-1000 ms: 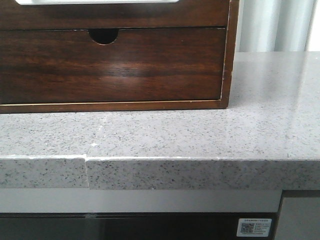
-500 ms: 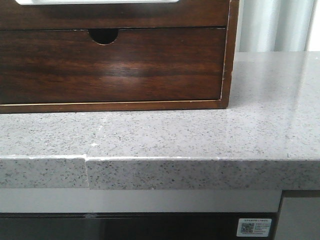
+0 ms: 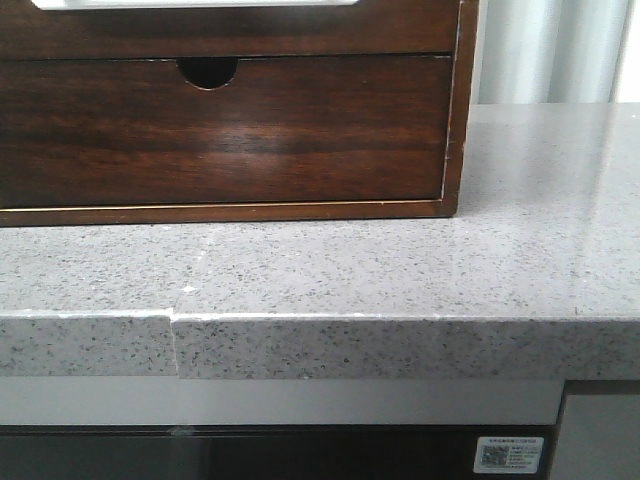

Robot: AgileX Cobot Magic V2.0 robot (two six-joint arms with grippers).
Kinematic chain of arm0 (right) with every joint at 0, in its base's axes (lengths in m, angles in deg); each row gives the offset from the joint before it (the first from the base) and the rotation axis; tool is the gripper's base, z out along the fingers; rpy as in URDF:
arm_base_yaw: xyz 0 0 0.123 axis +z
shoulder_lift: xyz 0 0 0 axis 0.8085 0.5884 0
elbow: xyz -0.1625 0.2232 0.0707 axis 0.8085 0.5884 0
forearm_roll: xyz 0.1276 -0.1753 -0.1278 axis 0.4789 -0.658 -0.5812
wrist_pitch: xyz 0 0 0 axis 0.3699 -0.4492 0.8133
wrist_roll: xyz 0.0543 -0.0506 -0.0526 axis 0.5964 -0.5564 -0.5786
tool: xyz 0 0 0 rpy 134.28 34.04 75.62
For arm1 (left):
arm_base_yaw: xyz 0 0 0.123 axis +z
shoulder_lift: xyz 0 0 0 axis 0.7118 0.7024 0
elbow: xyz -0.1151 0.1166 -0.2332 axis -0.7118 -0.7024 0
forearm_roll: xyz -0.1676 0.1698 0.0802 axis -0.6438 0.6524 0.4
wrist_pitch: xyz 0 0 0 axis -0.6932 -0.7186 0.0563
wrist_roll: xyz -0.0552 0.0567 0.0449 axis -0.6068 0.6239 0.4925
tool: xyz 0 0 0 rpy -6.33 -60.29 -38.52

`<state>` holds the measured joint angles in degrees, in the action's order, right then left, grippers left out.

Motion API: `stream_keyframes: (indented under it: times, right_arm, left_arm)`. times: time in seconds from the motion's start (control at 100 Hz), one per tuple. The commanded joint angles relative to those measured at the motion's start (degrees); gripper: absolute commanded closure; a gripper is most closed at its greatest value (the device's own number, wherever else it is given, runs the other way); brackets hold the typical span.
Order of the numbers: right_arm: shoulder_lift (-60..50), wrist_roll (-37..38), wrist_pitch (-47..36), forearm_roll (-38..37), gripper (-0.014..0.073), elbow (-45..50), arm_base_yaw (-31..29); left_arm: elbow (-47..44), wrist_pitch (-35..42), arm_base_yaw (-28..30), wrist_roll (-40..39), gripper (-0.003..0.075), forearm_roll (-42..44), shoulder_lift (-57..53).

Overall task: Put scissors in drawer with both arms
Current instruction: 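Grasp the white drawer handle with the left gripper, then pull the drawer open toward the robot with the left gripper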

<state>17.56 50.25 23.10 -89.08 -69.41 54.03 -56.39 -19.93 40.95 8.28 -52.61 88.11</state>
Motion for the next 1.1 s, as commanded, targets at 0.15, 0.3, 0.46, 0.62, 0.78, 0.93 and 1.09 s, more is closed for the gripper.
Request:
stream_keyframes:
  times: [0.15, 0.3, 0.46, 0.62, 0.78, 0.93, 1.09]
  right_arm:
    - [0.8, -0.2, -4.6, 0.3, 0.0038, -2.1, -0.1]
    - [0.8, -0.2, -4.6, 0.5, 0.0038, -2.1, -0.1]
    - [0.8, -0.2, -4.6, 0.5, 0.0038, -2.1, -0.1]
    - [0.8, -0.2, -4.6, 0.5, 0.0038, -2.1, -0.1]
    - [0.8, -0.2, -4.6, 0.5, 0.0038, -2.1, -0.1]
    - [0.8, -0.2, -4.6, 0.5, 0.0038, -2.1, -0.1]
    - [0.8, -0.2, -4.6, 0.5, 0.0038, -2.1, -0.1]
  left_arm:
    - [0.5, 0.5, 0.2, 0.5, 0.0288, -17.0, 8.3]
    - [0.5, -2.3, 0.2, 4.2, 0.0304, -24.0, 14.8]
    - [0.5, -7.2, 0.2, 14.6, 0.0304, -36.0, 21.7]
    - [0.5, -12.7, 0.2, 27.6, 0.0304, -50.7, 27.7]
    - [1.3, -19.0, 0.2, 36.0, 0.0308, -58.0, 33.4]
    - [3.8, -21.9, 0.2, 38.1, 0.0333, -58.0, 37.7]
    - [7.1, -23.7, 0.2, 38.8, 0.0360, -58.0, 40.4]
